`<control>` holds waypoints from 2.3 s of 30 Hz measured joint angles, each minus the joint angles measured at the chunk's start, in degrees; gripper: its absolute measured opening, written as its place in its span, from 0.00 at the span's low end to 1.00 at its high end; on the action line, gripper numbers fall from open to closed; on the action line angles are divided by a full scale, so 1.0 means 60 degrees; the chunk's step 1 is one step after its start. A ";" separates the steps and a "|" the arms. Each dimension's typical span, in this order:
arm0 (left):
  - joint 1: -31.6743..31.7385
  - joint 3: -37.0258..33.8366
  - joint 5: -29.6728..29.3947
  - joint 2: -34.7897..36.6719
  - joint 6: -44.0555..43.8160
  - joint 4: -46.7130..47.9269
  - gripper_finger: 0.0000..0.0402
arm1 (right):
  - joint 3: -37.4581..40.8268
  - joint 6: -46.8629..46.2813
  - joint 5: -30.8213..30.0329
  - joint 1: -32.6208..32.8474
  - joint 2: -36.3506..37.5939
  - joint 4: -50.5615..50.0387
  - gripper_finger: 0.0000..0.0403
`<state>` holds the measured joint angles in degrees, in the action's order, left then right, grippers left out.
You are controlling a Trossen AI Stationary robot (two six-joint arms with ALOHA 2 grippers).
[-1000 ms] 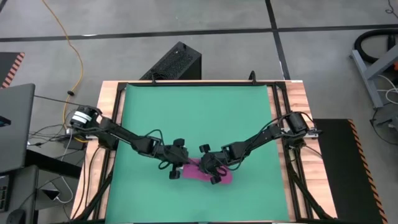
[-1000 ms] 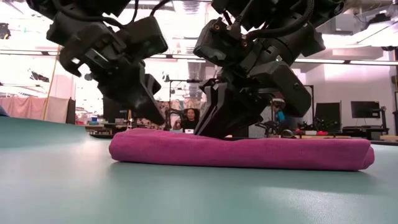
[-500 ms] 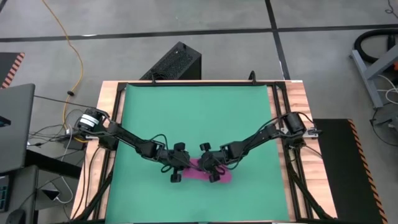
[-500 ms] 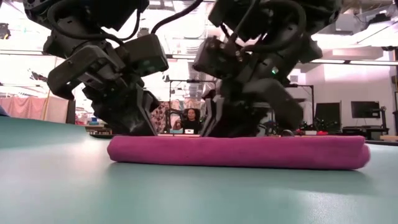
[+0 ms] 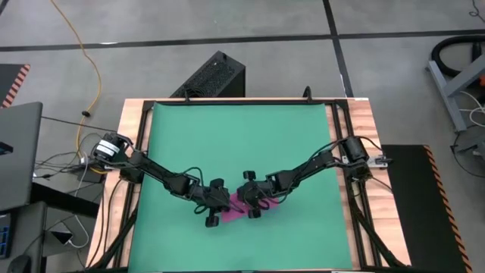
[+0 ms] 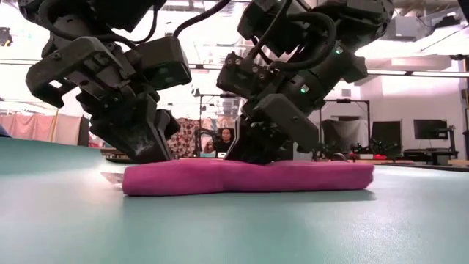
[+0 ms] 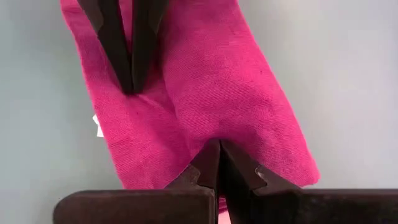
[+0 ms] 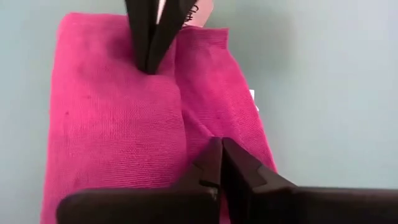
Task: Roll towel
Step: Roll the pink towel
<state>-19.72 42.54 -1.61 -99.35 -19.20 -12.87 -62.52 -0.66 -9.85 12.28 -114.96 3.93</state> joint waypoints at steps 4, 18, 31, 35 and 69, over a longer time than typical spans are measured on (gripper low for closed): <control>-0.0113 0.0000 -0.0025 0.0000 -0.0166 0.0007 0.00 | 0.0004 -0.0244 -0.0001 -0.0090 -0.0010 0.0002 0.06; -0.0402 0.0000 -0.0237 0.0000 -0.0568 0.0077 0.00 | 0.0047 -0.0175 -0.0685 -0.0092 -0.0039 0.0574 0.06; -0.0387 0.0000 -0.0311 0.0003 -0.0198 0.0117 0.00 | 0.0080 0.0844 -0.2087 0.0151 0.1512 0.0535 0.06; -0.0358 0.0000 -0.0298 0.0001 -0.0194 0.0143 0.00 | 0.0064 0.0646 -0.1836 0.0120 0.1519 0.0205 0.06; -0.1183 -0.0032 -0.3527 0.2533 -0.0117 0.1902 0.00 | 0.1708 -0.2872 -0.1996 0.0684 0.1480 -0.0121 0.01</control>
<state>-26.82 42.35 -22.77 -84.15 -19.90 -1.45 -52.27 -17.89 -21.82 16.38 -106.08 3.20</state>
